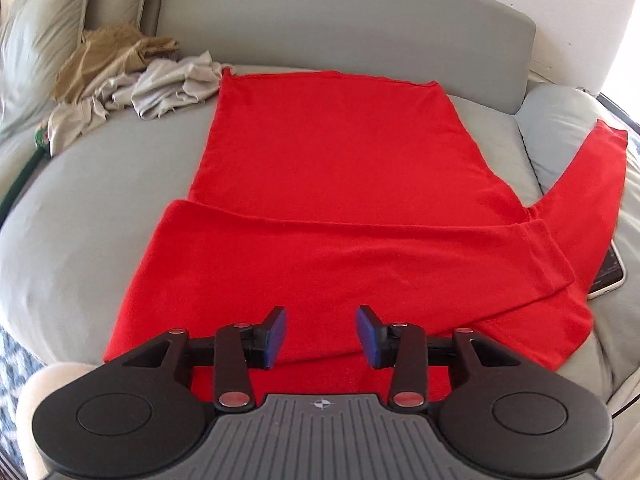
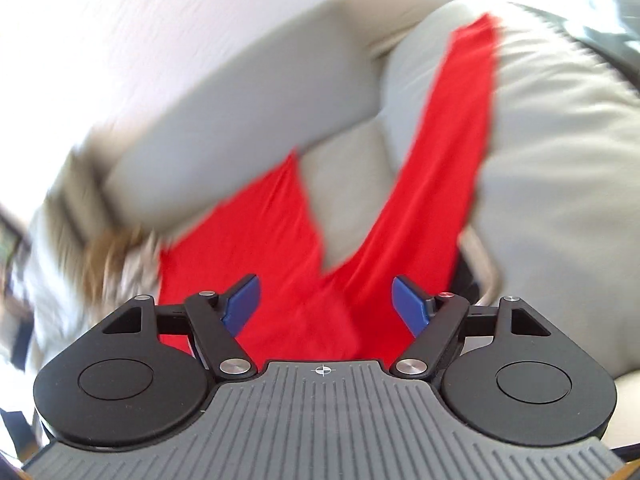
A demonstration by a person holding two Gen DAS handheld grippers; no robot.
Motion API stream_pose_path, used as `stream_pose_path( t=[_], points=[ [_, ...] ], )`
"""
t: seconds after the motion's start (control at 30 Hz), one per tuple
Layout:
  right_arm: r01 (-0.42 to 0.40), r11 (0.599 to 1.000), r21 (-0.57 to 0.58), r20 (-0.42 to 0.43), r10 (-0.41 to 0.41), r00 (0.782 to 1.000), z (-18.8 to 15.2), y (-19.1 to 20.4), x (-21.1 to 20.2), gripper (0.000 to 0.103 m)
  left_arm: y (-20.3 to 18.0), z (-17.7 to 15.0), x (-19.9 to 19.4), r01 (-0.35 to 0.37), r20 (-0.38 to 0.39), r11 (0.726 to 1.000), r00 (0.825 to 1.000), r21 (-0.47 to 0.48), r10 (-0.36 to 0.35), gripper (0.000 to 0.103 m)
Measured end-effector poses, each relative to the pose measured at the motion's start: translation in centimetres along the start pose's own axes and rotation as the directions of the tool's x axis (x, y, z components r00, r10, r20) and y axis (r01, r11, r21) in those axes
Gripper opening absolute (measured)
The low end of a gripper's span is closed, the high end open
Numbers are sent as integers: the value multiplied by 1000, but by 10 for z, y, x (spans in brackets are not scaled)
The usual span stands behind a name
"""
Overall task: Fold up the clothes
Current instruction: 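Grasp the other sleeve end by the pillow with the right gripper, then fold the sleeve across the shirt body with the right gripper and open it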
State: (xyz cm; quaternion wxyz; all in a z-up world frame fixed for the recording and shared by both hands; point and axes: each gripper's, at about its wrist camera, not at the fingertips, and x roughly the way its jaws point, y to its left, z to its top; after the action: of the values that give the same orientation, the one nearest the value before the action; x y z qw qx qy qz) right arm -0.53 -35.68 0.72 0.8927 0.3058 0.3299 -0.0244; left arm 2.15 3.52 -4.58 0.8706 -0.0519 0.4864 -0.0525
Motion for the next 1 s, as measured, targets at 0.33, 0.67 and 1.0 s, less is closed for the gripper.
stream_pose_path(
  t=[0.33, 0.67, 1.0],
  points=[
    [14, 932, 362, 147, -71, 987, 126, -124, 56, 51, -60, 17, -1, 291, 37, 956, 956, -30, -290, 42],
    [69, 902, 425, 204, -170, 964, 213, -181, 146, 39, -118, 39, 39, 365, 18, 931, 931, 8, -366, 42],
    [60, 944, 326, 271, -154, 950, 233, -180, 172, 8, -138, 48, 59, 396, -18, 918, 918, 3, -396, 43]
  ],
)
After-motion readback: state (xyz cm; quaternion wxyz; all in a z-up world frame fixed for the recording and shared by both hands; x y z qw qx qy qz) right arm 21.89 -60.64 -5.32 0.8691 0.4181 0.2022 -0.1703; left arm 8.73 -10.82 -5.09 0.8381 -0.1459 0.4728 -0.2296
